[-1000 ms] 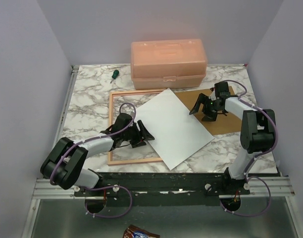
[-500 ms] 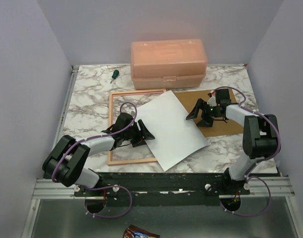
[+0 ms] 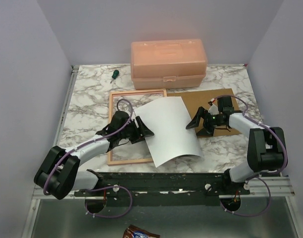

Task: Put the photo into the frame
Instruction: Adjust the photo in the photo frame.

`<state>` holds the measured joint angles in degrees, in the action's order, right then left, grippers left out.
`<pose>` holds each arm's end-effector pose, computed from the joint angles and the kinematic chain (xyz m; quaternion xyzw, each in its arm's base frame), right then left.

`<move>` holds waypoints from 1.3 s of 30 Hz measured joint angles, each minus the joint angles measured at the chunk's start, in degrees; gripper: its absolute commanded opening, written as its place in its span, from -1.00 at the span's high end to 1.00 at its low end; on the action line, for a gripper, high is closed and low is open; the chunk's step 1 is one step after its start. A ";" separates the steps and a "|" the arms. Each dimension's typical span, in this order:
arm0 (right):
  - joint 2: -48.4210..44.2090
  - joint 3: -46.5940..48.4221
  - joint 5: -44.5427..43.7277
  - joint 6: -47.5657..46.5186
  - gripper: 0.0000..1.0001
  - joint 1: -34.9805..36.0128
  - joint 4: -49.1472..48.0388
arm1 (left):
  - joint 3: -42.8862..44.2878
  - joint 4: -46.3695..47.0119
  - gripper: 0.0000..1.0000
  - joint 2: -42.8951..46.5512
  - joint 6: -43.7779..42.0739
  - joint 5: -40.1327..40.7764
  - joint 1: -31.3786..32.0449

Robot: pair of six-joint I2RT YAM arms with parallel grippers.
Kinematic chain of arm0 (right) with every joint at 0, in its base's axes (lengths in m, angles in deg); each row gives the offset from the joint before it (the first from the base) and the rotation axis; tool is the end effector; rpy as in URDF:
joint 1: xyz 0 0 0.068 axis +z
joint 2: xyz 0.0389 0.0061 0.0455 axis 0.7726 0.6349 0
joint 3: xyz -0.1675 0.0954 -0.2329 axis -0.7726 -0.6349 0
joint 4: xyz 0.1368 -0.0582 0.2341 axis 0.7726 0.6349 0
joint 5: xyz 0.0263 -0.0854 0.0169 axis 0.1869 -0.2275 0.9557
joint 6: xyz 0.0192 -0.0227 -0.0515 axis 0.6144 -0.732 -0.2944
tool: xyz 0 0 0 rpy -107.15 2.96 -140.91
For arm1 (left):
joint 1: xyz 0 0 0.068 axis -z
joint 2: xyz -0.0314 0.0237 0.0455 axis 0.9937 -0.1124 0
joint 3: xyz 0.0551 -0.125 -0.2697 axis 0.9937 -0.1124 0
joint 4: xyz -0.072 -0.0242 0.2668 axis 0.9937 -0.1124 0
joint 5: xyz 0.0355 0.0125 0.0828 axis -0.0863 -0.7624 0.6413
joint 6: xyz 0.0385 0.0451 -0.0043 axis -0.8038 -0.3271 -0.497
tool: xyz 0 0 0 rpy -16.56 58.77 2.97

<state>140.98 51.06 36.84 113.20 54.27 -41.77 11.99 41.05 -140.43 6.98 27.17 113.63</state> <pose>0.2907 0.0452 0.1776 0.1127 0.9209 0.3549 0.1154 0.2159 -0.1443 0.1867 -0.1367 0.8725 -0.4301 0.1875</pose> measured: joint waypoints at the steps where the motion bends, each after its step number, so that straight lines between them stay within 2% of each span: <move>1: -0.55 -0.48 0.70 0.20 -0.78 0.00 -0.02 | 0.00 -0.39 -0.25 0.70 -0.24 0.00 -0.33; 13: -1.75 -8.52 5.84 1.53 -0.77 0.55 -2.21 | -1.09 -3.54 -0.23 8.24 -2.62 -0.98 -7.93; 21: -1.75 -9.92 7.39 3.61 -0.71 0.76 -6.08 | -1.22 -3.80 -0.10 8.07 -4.26 -2.49 -8.24; 24: -1.49 -10.34 7.72 4.39 -0.69 0.76 -8.09 | -1.22 -4.33 0.07 7.87 -5.05 -2.67 -8.28; 31: -0.22 -11.58 10.49 6.51 -0.68 0.83 -12.74 | -1.22 -6.58 0.68 7.85 -6.47 -2.64 -8.66; 35: -0.22 -11.67 10.58 6.88 -0.72 0.94 -13.18 | -1.20 -6.91 0.93 7.87 -7.02 -2.64 -9.01; 39: -1.38 -11.67 9.97 6.84 -0.79 1.16 -12.92 | -1.09 -8.83 1.00 8.57 -7.54 -2.62 -9.57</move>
<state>139.60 39.39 46.80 120.04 55.43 -54.69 10.90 32.22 -131.86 -0.56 24.55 104.06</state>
